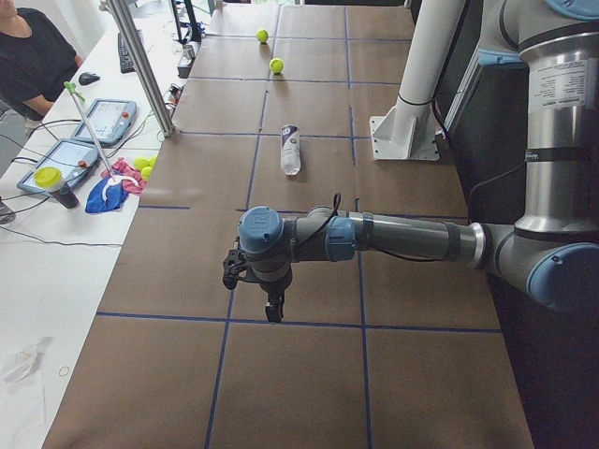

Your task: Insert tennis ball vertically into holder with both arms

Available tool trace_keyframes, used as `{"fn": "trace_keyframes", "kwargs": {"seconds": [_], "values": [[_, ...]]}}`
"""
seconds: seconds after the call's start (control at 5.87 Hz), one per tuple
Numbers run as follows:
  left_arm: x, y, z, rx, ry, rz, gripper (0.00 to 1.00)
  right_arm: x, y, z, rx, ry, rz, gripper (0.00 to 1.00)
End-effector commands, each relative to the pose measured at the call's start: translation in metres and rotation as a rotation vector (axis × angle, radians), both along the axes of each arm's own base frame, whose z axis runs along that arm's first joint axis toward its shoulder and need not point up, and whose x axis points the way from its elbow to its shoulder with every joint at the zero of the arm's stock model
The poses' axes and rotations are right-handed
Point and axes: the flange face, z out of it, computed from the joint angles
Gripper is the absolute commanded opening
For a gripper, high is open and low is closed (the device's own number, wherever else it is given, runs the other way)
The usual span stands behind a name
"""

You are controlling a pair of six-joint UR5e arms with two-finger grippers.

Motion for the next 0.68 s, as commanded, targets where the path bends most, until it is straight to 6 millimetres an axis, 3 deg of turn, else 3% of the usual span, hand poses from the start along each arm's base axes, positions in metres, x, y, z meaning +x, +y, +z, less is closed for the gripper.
{"fn": "trace_keyframes", "kwargs": {"seconds": [0.0, 0.51], "values": [[0.0016, 0.0020, -0.0006, -0.006, 0.007, 0.000, 1.00, -0.0012, 0.0000, -0.0016, 0.000, -0.007, 0.000, 1.00], [0.0023, 0.0031, 0.0038, -0.001, 0.007, 0.009, 1.00, -0.0017, 0.0009, -0.0042, 0.003, -0.015, 0.002, 1.00]]}}
